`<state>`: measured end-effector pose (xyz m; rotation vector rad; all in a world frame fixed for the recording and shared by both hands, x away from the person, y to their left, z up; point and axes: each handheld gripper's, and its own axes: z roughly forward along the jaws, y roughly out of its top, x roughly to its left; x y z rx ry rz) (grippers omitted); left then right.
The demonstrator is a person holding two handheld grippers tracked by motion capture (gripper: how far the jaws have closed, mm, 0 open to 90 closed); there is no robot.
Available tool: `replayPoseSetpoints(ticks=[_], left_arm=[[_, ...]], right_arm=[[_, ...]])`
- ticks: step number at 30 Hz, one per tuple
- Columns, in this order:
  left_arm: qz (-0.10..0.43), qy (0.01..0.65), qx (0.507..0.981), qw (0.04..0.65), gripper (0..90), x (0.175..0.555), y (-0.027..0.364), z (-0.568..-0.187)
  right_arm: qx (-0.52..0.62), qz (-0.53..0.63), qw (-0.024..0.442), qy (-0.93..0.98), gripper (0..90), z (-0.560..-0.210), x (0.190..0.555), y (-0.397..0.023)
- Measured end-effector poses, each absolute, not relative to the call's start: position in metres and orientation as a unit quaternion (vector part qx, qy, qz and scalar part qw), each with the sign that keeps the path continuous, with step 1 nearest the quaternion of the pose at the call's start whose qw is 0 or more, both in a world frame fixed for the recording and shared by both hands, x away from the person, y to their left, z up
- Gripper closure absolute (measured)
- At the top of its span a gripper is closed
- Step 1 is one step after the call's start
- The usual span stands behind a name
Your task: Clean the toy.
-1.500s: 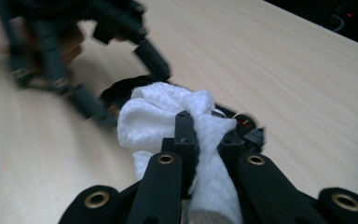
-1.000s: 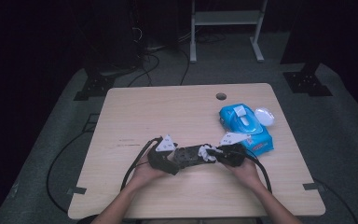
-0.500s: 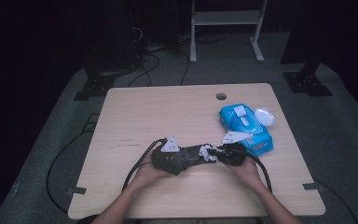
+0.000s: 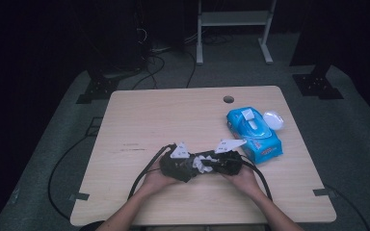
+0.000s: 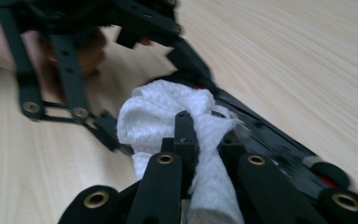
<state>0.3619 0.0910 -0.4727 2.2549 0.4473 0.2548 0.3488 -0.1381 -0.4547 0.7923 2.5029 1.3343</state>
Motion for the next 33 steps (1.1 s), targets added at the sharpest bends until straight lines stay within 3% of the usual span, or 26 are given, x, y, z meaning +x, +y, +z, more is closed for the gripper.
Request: replayPoseSetpoints(ticks=[4,10,22,28,33], left_arm=[[0.1,0.176,0.891,0.407,21.4,0.363,0.092,-0.473],[0.102,0.176,0.891,0.406,21.3,0.362,0.092,-0.474],[0.097,0.165,0.892,0.411,23.4,0.36,0.093,-0.474],[0.107,0.161,0.894,0.405,23.6,0.358,0.091,-0.474],[0.107,0.159,0.893,0.408,23.6,0.358,0.091,-0.474]], right_arm=[[0.286,0.422,0.156,0.846,82.9,-0.452,0.35,-0.153],[0.271,0.449,0.113,0.844,82.7,-0.456,0.343,-0.142],[0.289,0.449,0.125,0.836,82.7,-0.456,0.348,-0.149],[0.249,0.456,0.094,0.849,82.6,-0.457,0.337,-0.125],[0.269,0.443,0.104,0.849,82.7,-0.454,0.343,-0.134]])
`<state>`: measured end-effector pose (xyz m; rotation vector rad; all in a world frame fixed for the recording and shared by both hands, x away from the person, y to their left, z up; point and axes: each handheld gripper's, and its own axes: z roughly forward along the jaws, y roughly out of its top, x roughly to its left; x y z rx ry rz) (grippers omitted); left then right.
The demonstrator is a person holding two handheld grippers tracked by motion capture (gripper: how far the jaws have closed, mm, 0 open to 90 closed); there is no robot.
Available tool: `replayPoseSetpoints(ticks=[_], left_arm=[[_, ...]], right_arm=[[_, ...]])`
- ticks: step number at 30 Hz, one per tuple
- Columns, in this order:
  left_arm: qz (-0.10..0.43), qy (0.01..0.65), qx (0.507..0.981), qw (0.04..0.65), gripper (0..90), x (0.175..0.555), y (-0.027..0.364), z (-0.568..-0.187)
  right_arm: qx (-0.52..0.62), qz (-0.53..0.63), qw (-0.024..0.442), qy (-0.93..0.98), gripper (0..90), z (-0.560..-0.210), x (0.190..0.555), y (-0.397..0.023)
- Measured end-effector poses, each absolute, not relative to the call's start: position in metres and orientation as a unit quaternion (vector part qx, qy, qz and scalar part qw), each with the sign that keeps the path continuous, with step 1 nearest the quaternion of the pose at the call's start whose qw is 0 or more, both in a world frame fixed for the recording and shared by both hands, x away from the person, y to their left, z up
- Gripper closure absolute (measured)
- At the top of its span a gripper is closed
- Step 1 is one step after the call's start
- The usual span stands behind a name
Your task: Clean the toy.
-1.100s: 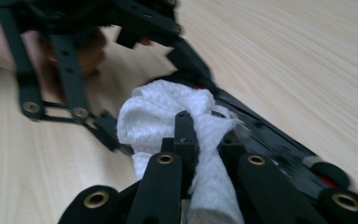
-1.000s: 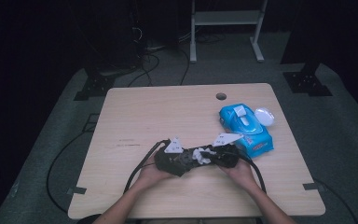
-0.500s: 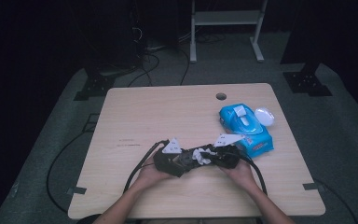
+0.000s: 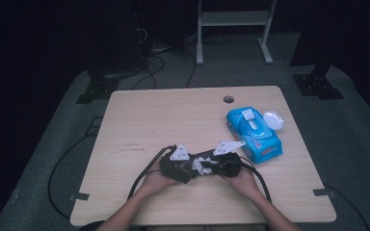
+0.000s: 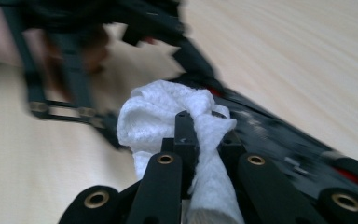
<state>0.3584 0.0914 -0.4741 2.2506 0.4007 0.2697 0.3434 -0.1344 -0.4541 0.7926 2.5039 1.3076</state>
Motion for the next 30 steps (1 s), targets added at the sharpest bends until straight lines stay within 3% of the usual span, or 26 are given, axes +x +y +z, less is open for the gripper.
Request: replayPoseSetpoints(ticks=[4,13,21,26,30], left_arm=[[0.1,0.165,0.891,0.411,23.6,0.359,0.092,-0.474],[0.106,0.161,0.893,0.406,23.6,0.358,0.091,-0.474],[0.098,0.163,0.892,0.41,23.6,0.36,0.092,-0.473],[0.105,0.163,0.893,0.407,23.7,0.358,0.09,-0.473],[0.102,0.165,0.891,0.41,23.7,0.359,0.092,-0.473]], right_arm=[[0.299,0.444,0.103,0.839,82.7,-0.454,0.349,-0.147],[0.248,0.445,0.082,0.857,82.7,-0.452,0.341,-0.103],[0.302,0.442,0.091,0.84,82.8,-0.452,0.363,-0.121],[0.278,0.45,0.062,0.847,82.8,-0.451,0.359,-0.099],[0.278,0.439,0.073,0.851,82.8,-0.449,0.363,-0.092]])
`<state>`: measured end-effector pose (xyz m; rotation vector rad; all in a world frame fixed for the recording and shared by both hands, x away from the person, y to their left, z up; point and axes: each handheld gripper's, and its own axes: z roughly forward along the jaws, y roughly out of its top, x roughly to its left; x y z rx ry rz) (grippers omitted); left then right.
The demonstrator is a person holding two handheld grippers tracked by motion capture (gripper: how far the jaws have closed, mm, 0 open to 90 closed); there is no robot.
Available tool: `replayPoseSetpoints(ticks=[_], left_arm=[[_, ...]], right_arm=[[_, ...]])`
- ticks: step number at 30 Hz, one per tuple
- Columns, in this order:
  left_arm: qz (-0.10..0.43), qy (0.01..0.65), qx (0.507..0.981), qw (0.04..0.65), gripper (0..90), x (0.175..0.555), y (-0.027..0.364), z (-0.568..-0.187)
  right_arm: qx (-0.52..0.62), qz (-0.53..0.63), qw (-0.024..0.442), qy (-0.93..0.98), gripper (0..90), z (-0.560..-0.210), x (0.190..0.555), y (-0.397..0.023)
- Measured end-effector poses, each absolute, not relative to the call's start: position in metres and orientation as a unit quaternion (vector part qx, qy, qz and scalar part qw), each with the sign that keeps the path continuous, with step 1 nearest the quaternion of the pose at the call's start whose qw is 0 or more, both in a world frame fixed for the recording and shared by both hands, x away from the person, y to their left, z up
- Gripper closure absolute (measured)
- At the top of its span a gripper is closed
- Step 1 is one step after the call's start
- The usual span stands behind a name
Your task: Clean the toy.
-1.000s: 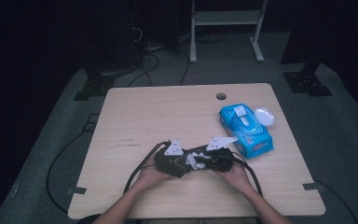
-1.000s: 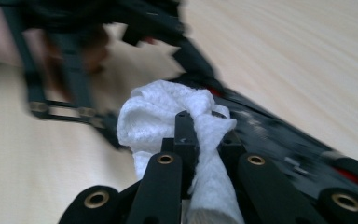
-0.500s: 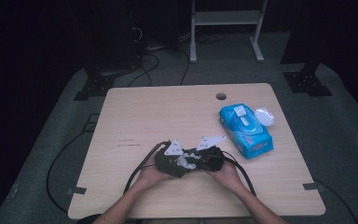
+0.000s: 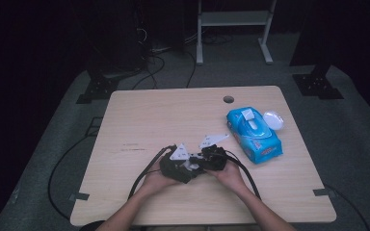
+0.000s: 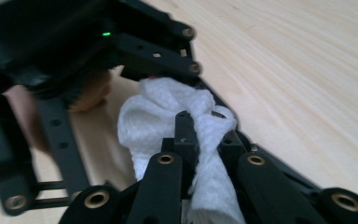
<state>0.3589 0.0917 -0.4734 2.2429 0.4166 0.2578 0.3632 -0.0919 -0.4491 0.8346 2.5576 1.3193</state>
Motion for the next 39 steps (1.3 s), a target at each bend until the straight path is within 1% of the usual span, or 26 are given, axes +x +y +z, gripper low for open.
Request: replayPoseSetpoints(ticks=[4,5,7,10,13,15,17,20,23,25,28,30,31,34,37,39], left_arm=[[0.1,0.165,0.89,0.413,23.7,0.359,0.092,-0.474],[0.099,0.167,0.889,0.414,23.7,0.359,0.092,-0.474],[0.1,0.164,0.891,0.411,23.7,0.36,0.092,-0.473],[0.099,0.165,0.891,0.412,23.7,0.36,0.092,-0.474],[0.104,0.163,0.892,0.41,23.7,0.36,0.091,-0.474],[0.102,0.164,0.891,0.411,23.7,0.36,0.092,-0.474],[0.101,0.165,0.891,0.411,23.7,0.36,0.092,-0.474],[0.1,0.162,0.891,0.413,23.7,0.361,0.093,-0.474],[0.098,0.16,0.891,0.412,23.7,0.362,0.093,-0.474],[0.099,0.163,0.89,0.414,23.7,0.361,0.092,-0.474],[0.099,0.165,0.89,0.412,23.7,0.361,0.091,-0.475],[0.1,0.164,0.893,0.407,23.7,0.361,0.091,-0.476],[0.099,0.166,0.893,0.408,23.7,0.361,0.091,-0.477],[0.096,0.167,0.891,0.411,23.7,0.361,0.092,-0.477],[0.094,0.166,0.889,0.417,23.7,0.363,0.092,-0.475],[0.093,0.165,0.888,0.418,23.7,0.363,0.092,-0.475]], right_arm=[[0.309,0.427,0.103,0.843,82.8,-0.447,0.375,-0.112],[0.318,0.426,0.106,0.841,82.8,-0.447,0.377,-0.117],[0.344,0.431,0.096,0.829,82.8,-0.449,0.384,-0.128],[0.336,0.435,0.092,0.83,82.8,-0.449,0.381,-0.121],[0.321,0.442,0.073,0.834,82.8,-0.449,0.377,-0.107],[0.317,0.437,0.079,0.838,82.8,-0.449,0.377,-0.104],[0.323,0.434,0.082,0.837,82.8,-0.449,0.38,-0.109],[0.346,0.423,0.102,0.831,82.8,-0.448,0.386,-0.128],[0.365,0.423,0.099,0.824,82.8,-0.448,0.388,-0.141],[0.358,0.423,0.102,0.826,82.8,-0.448,0.385,-0.139],[0.335,0.433,0.08,0.833,82.7,-0.449,0.378,-0.123],[0.301,0.441,0.074,0.843,82.6,-0.45,0.373,-0.113],[0.295,0.432,0.084,0.848,82.7,-0.45,0.37,-0.109],[0.3,0.424,0.09,0.85,82.8,-0.449,0.373,-0.115],[0.33,0.415,0.108,0.841,82.9,-0.447,0.38,-0.13],[0.342,0.417,0.105,0.836,82.9,-0.447,0.382,-0.135]])
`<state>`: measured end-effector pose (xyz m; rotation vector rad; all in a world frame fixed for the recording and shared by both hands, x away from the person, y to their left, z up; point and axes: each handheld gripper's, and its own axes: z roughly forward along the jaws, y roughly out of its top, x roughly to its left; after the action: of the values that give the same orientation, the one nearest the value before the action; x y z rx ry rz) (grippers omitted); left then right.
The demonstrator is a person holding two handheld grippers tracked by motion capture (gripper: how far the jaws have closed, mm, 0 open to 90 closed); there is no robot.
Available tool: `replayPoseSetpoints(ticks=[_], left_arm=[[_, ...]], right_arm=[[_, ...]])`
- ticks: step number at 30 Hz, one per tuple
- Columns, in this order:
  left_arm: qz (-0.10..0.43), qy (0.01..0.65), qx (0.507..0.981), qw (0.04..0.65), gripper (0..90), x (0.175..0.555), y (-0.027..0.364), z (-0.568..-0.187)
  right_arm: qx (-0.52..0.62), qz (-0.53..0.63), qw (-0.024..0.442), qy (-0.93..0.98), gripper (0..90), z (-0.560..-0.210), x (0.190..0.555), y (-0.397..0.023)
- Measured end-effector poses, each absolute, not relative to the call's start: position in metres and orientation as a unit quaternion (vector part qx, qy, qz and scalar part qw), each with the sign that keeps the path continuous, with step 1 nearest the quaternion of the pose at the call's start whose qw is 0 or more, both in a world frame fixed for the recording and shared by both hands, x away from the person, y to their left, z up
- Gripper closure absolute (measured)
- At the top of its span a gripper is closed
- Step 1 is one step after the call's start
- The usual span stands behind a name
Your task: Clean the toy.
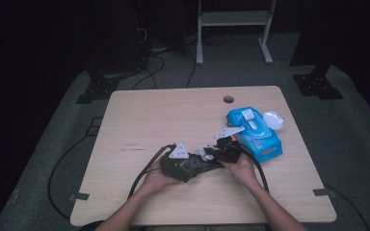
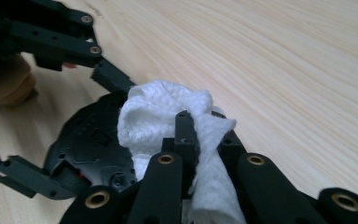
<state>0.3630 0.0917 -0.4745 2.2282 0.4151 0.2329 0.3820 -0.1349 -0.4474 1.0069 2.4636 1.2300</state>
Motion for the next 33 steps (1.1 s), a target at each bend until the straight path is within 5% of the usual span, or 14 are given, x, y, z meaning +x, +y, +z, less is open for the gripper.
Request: replayPoseSetpoints(ticks=[7,14,21,33], left_arm=[[0.096,0.165,0.894,0.406,23.7,0.363,0.092,-0.477],[0.098,0.159,0.893,0.409,23.7,0.364,0.092,-0.475],[0.097,0.163,0.896,0.401,23.7,0.363,0.092,-0.477],[0.098,0.161,0.895,0.405,23.8,0.364,0.093,-0.477]], right_arm=[[0.284,0.424,0.095,0.855,82.7,-0.449,0.365,-0.114],[0.326,0.411,0.118,0.843,82.7,-0.446,0.371,-0.147],[0.287,0.436,0.084,0.849,82.7,-0.452,0.352,-0.135],[0.325,0.419,0.131,0.837,82.7,-0.448,0.354,-0.168]])
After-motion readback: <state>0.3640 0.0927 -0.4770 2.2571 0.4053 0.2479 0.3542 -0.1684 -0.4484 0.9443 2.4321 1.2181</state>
